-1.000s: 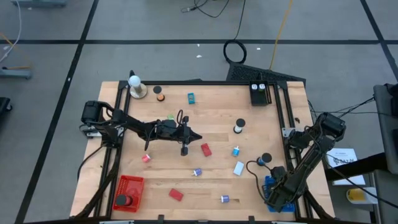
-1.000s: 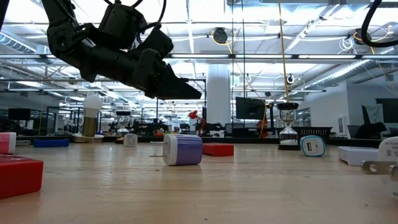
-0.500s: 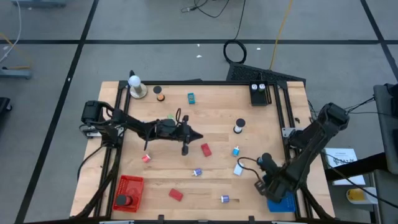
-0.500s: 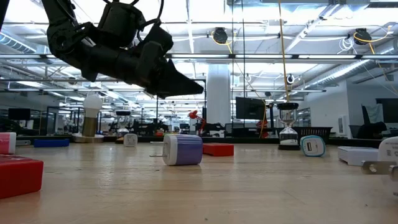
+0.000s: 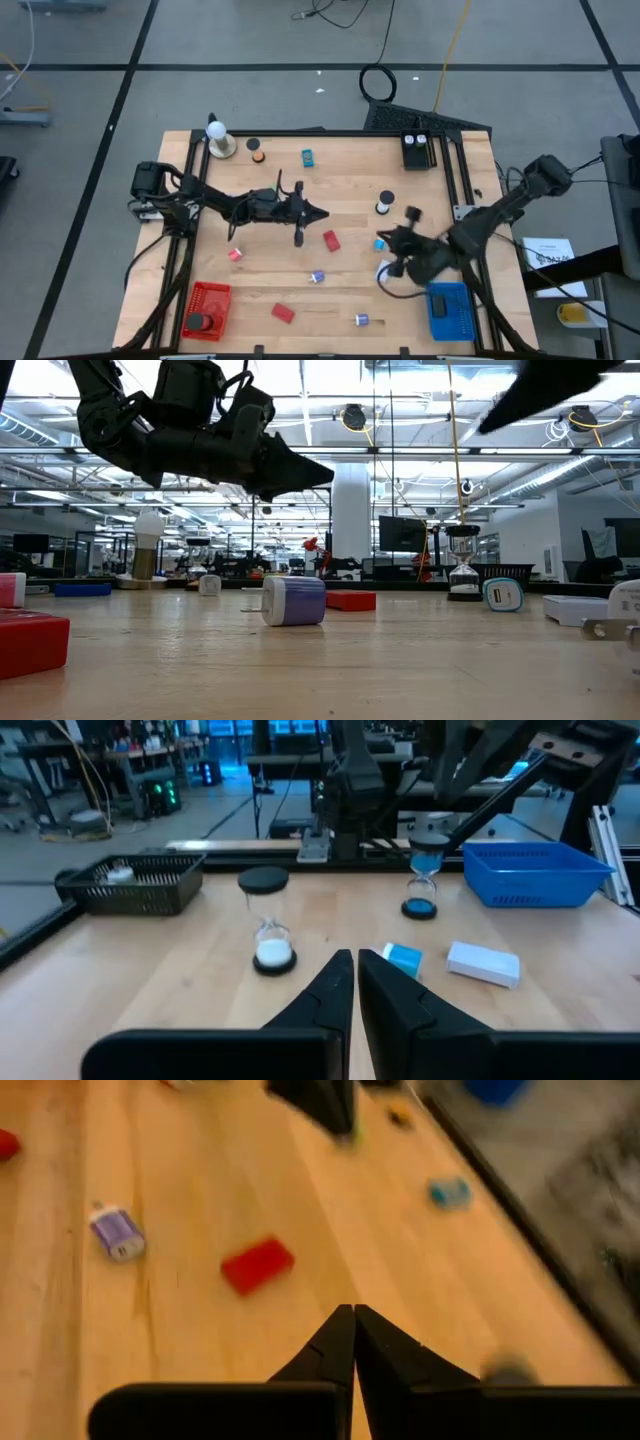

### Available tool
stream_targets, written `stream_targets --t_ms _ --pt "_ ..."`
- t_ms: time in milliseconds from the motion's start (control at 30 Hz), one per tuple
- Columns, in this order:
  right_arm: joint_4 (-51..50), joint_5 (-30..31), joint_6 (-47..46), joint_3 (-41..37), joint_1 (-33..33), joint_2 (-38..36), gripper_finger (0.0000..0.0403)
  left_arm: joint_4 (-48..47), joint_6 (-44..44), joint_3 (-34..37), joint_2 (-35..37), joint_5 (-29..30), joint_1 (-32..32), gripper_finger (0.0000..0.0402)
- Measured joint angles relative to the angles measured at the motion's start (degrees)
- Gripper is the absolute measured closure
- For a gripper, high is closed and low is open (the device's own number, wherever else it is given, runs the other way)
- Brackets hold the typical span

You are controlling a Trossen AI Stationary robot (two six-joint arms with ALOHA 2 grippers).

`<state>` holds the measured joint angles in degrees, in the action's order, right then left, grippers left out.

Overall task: Pick & Place Office items
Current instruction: Put the orange hourglass into the red bin

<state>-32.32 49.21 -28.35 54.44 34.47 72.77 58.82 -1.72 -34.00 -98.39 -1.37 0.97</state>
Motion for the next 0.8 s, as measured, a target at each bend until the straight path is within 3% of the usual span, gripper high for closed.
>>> stream_targets --t_ms 67,167,267,333,467,800 --pt "15.61 -6.68 13.73 -5.1 -4.7 -2.05 0.0401 -0.41 1.03 0.0 -0.01 0.02 -0.4 0.0376" --pt "37.84 -23.57 30.28 -12.91 -11.95 -4.38 0.0402 -0.42 0.61 0.0 0.0 0.0 -1.41 0.0376" --pt "53.76 -39.54 38.8 -18.35 -19.04 -5.9 0.0402 0.08 0.32 0.0 0.0 0.98 -2.48 0.0376" --pt "60.73 -45.43 40.46 -20.71 -23.4 -6.69 0.0402 0.63 0.71 0.0 0.0 2.43 -3.18 0.0376" --pt "68.01 -50.15 40.68 -22.95 -30.57 -6.74 0.0402 0.71 0.88 0.0 0.0 4.47 -4.41 0.0376" --pt "69.04 -50.57 37.58 -23.0 -40.2 -7.88 0.0399 0.61 2.69 0.0 0.0 4.96 -3.36 0.0376"
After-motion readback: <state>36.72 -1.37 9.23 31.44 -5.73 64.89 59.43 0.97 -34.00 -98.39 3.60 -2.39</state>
